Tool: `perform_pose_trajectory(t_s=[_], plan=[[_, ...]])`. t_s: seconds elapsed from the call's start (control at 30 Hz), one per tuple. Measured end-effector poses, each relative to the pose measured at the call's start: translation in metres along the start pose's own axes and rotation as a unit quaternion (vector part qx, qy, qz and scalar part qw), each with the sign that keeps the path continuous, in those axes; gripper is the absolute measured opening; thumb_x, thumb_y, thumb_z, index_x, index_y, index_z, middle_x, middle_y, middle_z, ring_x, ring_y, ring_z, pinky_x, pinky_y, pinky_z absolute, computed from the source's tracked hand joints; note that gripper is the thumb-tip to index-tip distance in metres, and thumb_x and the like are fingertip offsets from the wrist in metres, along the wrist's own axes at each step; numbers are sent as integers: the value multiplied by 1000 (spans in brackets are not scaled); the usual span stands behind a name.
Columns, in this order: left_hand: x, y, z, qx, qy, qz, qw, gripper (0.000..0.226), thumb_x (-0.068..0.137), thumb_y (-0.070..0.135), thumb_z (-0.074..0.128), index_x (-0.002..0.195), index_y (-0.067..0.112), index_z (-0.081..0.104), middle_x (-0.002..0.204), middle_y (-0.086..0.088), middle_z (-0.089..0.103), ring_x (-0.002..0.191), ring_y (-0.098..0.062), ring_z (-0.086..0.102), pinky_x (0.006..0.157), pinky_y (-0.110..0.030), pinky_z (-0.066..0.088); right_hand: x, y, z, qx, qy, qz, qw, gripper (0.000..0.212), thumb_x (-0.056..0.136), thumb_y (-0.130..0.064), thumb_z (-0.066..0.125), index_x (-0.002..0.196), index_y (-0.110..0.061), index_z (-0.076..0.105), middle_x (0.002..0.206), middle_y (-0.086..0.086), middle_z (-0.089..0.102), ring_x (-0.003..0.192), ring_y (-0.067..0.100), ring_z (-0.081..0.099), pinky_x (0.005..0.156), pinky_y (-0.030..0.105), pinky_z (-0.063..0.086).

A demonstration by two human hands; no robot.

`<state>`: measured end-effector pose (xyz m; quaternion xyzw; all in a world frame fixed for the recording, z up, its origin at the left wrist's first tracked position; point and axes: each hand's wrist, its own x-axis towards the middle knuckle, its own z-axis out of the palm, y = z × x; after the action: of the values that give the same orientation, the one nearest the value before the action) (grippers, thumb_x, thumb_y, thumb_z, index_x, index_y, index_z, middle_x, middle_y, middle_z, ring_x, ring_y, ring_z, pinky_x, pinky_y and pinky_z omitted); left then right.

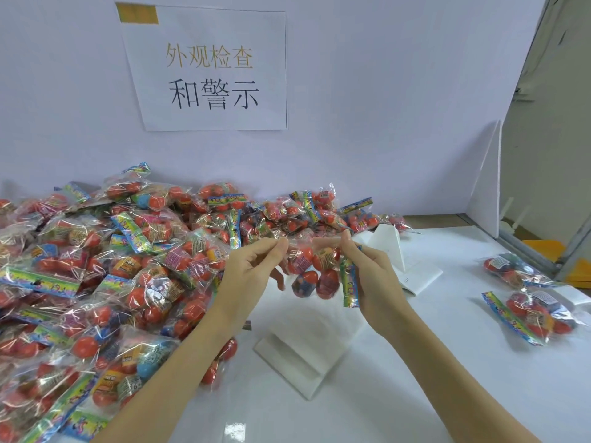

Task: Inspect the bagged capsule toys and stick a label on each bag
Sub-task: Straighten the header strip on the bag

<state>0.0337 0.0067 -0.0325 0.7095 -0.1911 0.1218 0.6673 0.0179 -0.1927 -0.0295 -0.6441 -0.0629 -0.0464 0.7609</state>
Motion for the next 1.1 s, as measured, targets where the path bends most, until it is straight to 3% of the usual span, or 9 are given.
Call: perform_pose_trajectory(t_s=[0.07,0.17,0.27,0.4,0.57,0.67,0.8,0.87,1.1], plan=[[0,-1,2,-30,3,-29,999,29,105,20,60,88,6,79,74,-6,69,65,-26,66,65,-36,60,0,-1,-1,21,-2,24,999,46,107,-44,49,110,-11,81,116,9,78,115,26,72,104,40,52],[0,-2,3,-57,46,-54,996,26,103,24,61,97,9,82,89,-18,75,73,-23,71,68,-28,60,-1,-4,-2,16,-25,32,999,40,106,-46,52,103,-21,83,103,8,79,100,22,75,90,37,58],[0,-2,0,-61,69,-67,993,26,105,27,59,100,15,81,90,-11,77,77,-19,73,67,-19,56,0,0,-1,-44,-16,4,999,33,108,-30,55,107,-8,79,99,19,77,94,28,76,79,35,63],[-3,0,2,-34,-32,-67,997,21,99,42,63,112,30,75,98,8,76,90,-14,75,76,-17,57,1,6,0,-59,43,-3,997,33,110,-20,52,101,0,76,93,20,79,83,30,78,70,32,62],[-1,-2,5,-14,1,-67,998,27,97,24,72,100,51,74,93,15,75,84,-3,73,76,-12,53,1,2,-2,-1,44,2,999,32,109,-21,52,99,-5,78,94,16,79,80,25,78,65,28,61],[0,-4,2,-10,17,-69,997,20,97,22,73,107,39,73,98,13,76,90,-2,74,78,-13,54,1,2,-1,25,37,1,999,33,109,-24,52,99,-9,79,95,14,79,82,20,76,65,26,59],[-2,-3,1,-126,-58,-101,985,36,97,38,67,122,12,70,113,-24,69,102,-37,69,84,-41,61,3,5,-4,-83,71,-50,993,24,106,-24,60,93,-15,78,77,6,69,67,17,61,60,25,54],[-2,0,4,-102,-75,-105,986,48,94,49,65,122,10,68,111,-15,74,97,-33,72,75,-37,62,3,5,-6,-138,61,-63,987,20,102,-28,67,92,-14,78,73,11,68,58,16,55,55,26,50],[-4,-2,4,-44,-13,-107,993,13,98,22,71,103,13,78,98,-11,77,76,-26,74,58,-43,64,1,5,-2,-161,24,-44,986,42,103,-43,60,86,-10,79,73,16,72,57,18,58,57,30,48]])
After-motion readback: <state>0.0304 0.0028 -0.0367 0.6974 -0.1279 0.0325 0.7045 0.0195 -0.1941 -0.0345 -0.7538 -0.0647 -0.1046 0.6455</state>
